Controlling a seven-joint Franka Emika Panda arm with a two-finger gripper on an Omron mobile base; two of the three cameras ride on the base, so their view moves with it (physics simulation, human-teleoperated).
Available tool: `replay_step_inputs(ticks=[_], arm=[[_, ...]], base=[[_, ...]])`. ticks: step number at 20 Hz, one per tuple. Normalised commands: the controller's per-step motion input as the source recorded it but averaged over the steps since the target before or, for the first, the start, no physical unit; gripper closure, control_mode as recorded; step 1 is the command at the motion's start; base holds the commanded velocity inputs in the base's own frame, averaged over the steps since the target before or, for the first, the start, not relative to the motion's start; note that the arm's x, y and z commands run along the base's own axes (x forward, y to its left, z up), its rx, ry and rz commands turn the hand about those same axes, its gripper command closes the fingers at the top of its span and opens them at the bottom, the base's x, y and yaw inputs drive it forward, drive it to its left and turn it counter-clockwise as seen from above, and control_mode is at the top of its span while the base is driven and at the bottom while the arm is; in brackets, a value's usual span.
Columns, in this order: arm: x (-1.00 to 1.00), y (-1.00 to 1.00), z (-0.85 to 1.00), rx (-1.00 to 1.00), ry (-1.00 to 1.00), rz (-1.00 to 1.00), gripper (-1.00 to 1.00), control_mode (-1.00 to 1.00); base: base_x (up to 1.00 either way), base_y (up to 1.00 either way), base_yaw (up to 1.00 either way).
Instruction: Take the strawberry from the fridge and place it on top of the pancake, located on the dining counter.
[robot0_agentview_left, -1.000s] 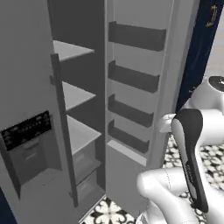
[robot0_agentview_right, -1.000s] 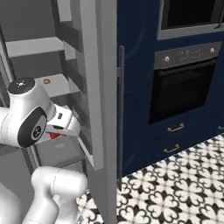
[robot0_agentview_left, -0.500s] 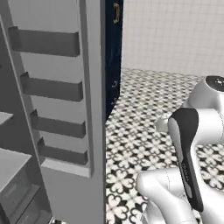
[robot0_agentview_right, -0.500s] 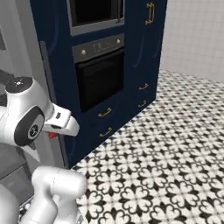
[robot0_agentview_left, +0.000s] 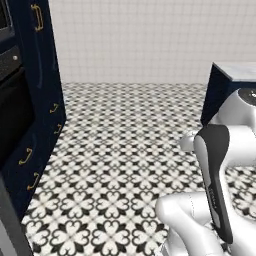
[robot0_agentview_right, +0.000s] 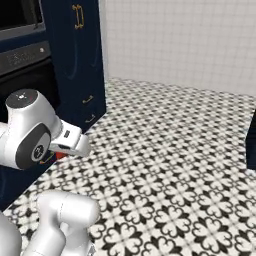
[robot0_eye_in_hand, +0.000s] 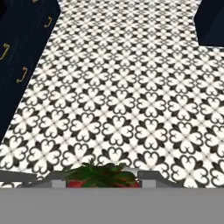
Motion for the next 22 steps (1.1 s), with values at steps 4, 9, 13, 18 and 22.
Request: replay_step_inputs(ticks=[4,9,13,18,22], arm=[[0.0,0.0,0.0,0.0,0.0,0.0,1.0,1.0],[0.0,0.0,0.0,0.0,0.0,0.0,1.0,1.0],[0.0,0.0,0.0,0.0,0.0,0.0,1.0,1.0],[0.0,0.0,0.0,0.0,0.0,0.0,1.0,1.0],[0.0,0.0,0.0,0.0,0.0,0.0,1.0,1.0]], base=[[1.0,-1.0,-0.2],[1.0,-0.72,-0.19],[1.0,-0.11,-0.18],[1.0,-0.04,-0.05],[1.0,0.11,-0.11]])
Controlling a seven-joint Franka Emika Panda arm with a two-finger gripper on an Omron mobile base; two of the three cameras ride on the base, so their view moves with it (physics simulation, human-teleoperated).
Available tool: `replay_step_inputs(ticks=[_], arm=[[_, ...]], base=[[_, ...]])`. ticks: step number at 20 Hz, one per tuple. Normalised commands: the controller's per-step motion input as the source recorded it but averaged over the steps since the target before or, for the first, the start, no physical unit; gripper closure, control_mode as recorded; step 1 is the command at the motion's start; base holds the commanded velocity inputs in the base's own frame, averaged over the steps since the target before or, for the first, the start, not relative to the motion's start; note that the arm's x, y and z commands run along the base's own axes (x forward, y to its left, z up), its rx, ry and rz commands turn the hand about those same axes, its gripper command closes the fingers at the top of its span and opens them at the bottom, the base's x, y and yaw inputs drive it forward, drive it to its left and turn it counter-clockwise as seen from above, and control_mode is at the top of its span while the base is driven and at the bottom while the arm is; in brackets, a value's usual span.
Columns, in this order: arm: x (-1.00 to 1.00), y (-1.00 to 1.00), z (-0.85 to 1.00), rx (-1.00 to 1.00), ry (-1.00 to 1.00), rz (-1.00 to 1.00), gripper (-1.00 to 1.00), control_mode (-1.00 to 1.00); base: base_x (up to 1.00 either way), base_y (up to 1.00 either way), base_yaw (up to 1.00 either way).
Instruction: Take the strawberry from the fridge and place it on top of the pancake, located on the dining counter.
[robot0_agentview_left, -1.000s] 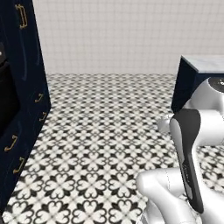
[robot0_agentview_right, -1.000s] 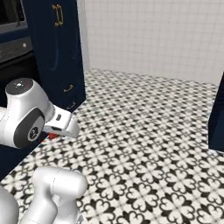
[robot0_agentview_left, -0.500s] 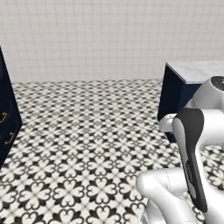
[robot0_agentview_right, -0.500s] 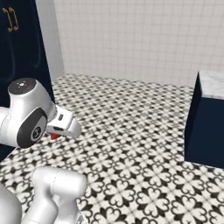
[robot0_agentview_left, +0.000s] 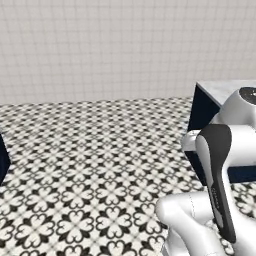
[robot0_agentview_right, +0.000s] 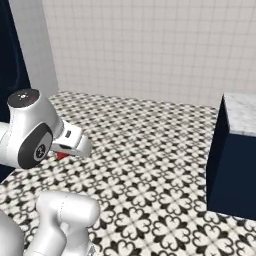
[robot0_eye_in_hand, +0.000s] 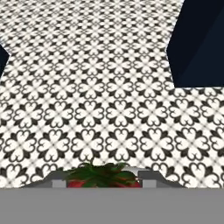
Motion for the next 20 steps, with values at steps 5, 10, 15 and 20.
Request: replay_step_inputs(ticks=[5,10,15,20], arm=[[0.0,0.0,0.0,0.0,0.0,0.0,1.0,1.0],[0.0,0.0,0.0,0.0,0.0,0.0,1.0,1.0],[0.0,0.0,0.0,0.0,0.0,0.0,1.0,1.0],[0.0,0.0,0.0,0.0,0.0,0.0,1.0,1.0]], base=[[1.0,0.24,-0.11],[1.0,0.18,-0.15],[1.0,0.33,-0.25],[1.0,0.5,-0.31]])
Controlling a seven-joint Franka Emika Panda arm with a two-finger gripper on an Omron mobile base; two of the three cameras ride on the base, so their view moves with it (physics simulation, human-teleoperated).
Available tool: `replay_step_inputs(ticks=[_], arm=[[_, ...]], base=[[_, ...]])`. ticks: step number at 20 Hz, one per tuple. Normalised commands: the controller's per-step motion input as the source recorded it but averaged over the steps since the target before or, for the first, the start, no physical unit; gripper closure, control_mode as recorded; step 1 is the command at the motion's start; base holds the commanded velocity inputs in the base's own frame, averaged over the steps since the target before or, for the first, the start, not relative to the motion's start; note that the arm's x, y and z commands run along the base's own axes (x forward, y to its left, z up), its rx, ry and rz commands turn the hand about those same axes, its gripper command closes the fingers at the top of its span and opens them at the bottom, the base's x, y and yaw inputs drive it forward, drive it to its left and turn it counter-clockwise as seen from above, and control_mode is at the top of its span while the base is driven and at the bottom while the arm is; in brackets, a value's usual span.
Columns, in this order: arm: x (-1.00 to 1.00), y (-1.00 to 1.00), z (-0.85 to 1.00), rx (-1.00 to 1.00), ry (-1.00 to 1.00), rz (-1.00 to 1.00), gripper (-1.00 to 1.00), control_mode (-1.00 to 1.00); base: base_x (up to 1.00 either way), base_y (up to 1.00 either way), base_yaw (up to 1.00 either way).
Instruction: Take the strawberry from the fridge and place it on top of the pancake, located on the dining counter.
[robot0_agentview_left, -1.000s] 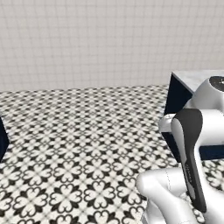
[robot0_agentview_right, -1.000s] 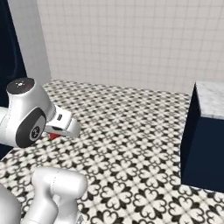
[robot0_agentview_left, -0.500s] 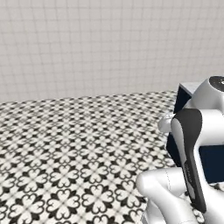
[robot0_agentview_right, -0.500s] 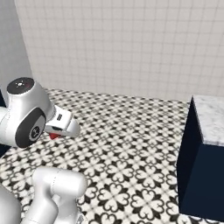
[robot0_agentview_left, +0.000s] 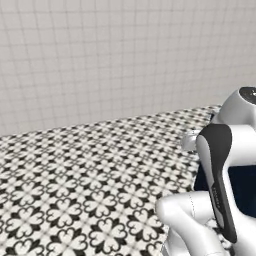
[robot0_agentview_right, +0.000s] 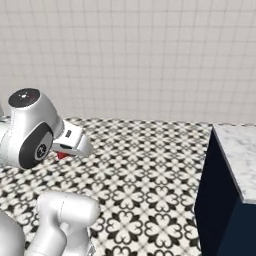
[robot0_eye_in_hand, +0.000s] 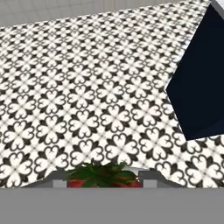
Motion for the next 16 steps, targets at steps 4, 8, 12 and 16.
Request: replay_step_inputs(ticks=[4,8,12,16], arm=[[0.0,0.0,0.0,0.0,0.0,0.0,1.0,1.0],[0.0,0.0,0.0,0.0,0.0,0.0,1.0,1.0],[0.0,0.0,0.0,0.0,0.0,0.0,1.0,1.0],[0.0,0.0,0.0,0.0,0.0,0.0,1.0,1.0]], base=[[1.0,0.58,-0.36],[1.0,0.56,-0.32],[1.0,0.3,-0.28],[1.0,0.0,-0.27]])
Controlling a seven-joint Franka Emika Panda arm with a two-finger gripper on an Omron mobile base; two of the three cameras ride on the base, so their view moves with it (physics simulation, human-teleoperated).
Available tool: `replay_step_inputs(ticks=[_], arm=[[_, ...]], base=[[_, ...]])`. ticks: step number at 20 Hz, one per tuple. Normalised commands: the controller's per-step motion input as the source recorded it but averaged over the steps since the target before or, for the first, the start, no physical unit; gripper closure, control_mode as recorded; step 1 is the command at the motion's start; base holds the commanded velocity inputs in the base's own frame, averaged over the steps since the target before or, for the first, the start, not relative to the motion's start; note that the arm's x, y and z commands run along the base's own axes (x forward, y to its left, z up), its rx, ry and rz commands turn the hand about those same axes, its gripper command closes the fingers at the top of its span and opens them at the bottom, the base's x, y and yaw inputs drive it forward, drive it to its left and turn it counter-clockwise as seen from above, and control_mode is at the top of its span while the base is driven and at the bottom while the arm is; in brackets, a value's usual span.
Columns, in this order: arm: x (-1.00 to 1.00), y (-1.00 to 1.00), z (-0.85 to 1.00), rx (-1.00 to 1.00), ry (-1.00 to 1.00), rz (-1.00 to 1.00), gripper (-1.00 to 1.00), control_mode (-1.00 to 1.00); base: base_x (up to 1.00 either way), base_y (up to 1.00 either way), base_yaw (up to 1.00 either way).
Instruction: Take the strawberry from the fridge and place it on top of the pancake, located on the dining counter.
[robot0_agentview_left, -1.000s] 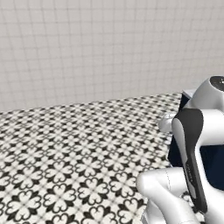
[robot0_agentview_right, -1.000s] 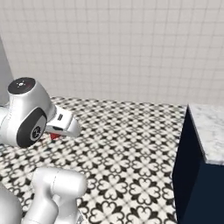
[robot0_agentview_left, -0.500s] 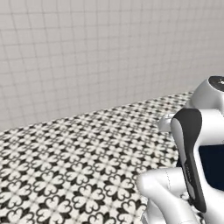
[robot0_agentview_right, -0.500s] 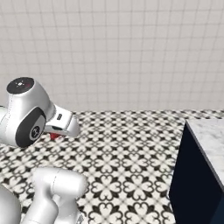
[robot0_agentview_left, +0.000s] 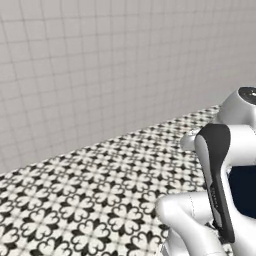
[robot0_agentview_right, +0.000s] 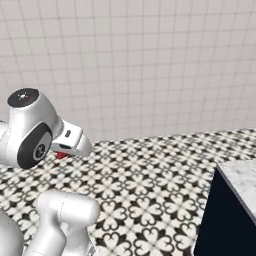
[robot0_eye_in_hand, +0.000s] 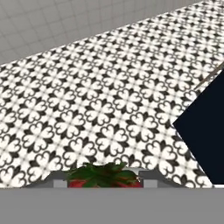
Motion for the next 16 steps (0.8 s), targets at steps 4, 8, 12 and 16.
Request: replay_step_inputs(ticks=[4,8,12,16], arm=[[0.0,0.0,0.0,0.0,0.0,0.0,1.0,1.0],[0.0,0.0,0.0,0.0,0.0,0.0,1.0,1.0],[0.0,0.0,0.0,0.0,0.0,0.0,1.0,1.0],[0.0,0.0,0.0,0.0,0.0,0.0,1.0,1.0]], base=[[0.87,0.1,-0.49],[0.67,0.14,-0.59],[0.67,0.33,-0.64],[0.61,0.46,-0.64]])
